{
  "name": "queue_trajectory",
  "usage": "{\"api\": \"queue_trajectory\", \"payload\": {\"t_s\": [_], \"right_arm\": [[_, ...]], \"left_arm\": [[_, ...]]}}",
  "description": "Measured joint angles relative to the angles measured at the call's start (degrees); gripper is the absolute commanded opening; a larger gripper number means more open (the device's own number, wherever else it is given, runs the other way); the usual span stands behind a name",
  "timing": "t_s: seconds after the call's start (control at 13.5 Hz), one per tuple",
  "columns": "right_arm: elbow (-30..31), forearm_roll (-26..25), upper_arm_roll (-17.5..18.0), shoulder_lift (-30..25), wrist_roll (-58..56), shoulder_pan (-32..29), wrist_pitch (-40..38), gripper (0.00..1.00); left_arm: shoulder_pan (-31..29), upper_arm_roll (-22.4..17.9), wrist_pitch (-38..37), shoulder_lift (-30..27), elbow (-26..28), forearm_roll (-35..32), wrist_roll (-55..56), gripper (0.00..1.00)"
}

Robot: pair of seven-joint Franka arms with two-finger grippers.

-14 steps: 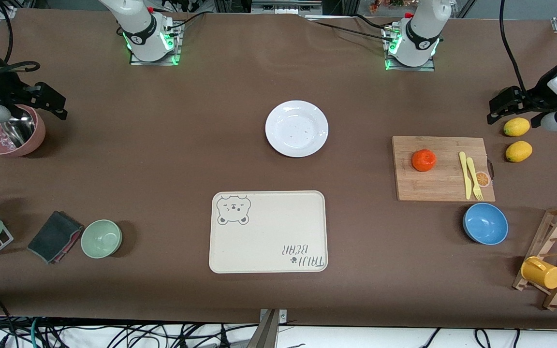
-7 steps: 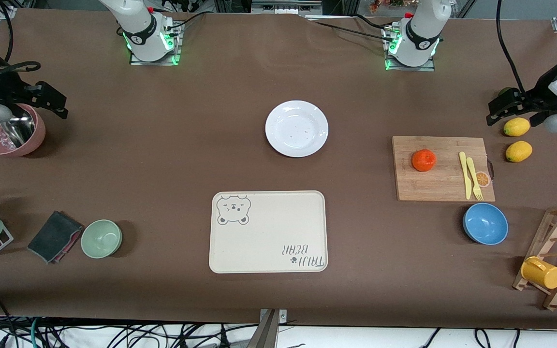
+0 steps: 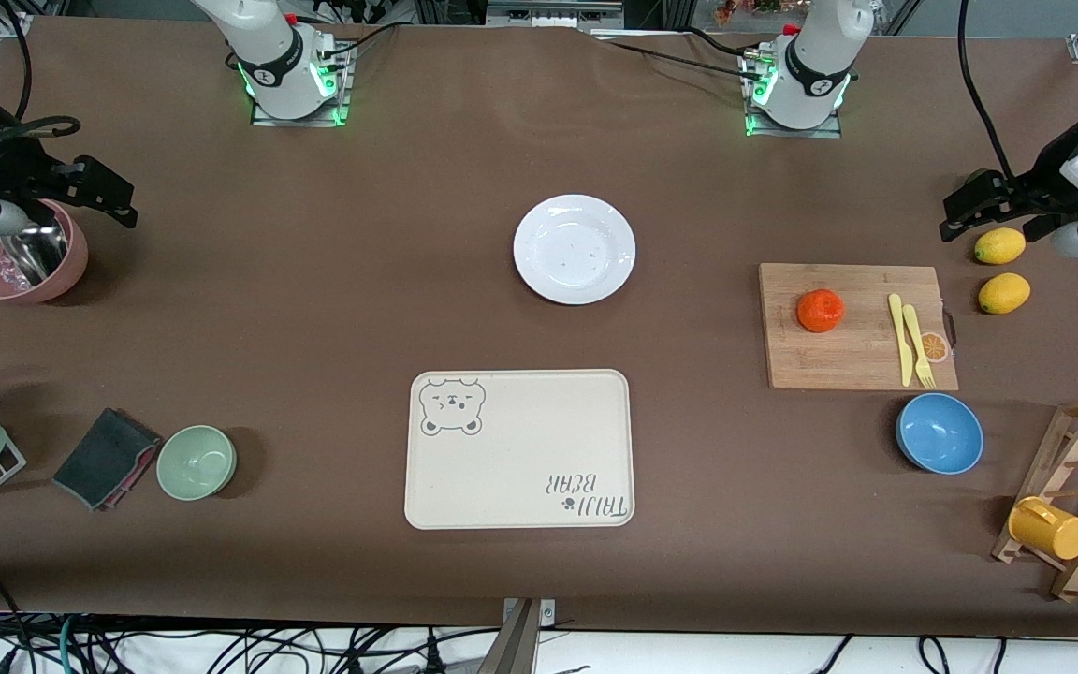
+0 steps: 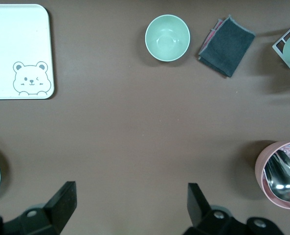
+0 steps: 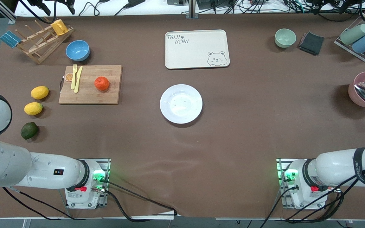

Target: Place orange and plate with both arms

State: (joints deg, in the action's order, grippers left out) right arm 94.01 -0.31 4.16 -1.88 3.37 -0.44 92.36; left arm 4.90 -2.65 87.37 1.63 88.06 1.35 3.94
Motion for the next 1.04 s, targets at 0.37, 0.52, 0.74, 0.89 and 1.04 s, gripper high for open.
{"api": "queue_trajectory", "payload": {"t_s": [0.37, 0.52, 0.74, 0.89, 1.04], "right_arm": [[0.0, 0.0, 0.0, 0.0, 0.0, 0.0, 0.0, 1.0], [0.0, 0.0, 0.0, 0.0, 0.0, 0.0, -0.1, 1.0], [0.0, 0.0, 0.0, 0.0, 0.0, 0.0, -0.1, 1.0], [0.0, 0.0, 0.0, 0.0, 0.0, 0.0, -0.1, 1.0], [0.0, 0.0, 0.0, 0.0, 0.0, 0.0, -0.1, 1.0]], "left_arm": [[-0.2, -0.2, -3.7, -0.2, 0.0, 0.0, 0.8, 1.0], [-0.2, -0.2, -4.3, -0.4, 0.0, 0.0, 1.4, 1.0], [-0.2, -0.2, -4.4, -0.4, 0.0, 0.0, 1.5, 1.0], [-0.2, -0.2, -4.4, -0.4, 0.0, 0.0, 1.6, 1.0], [-0.3, -0.2, -4.4, -0.4, 0.0, 0.0, 1.6, 1.0]]}}
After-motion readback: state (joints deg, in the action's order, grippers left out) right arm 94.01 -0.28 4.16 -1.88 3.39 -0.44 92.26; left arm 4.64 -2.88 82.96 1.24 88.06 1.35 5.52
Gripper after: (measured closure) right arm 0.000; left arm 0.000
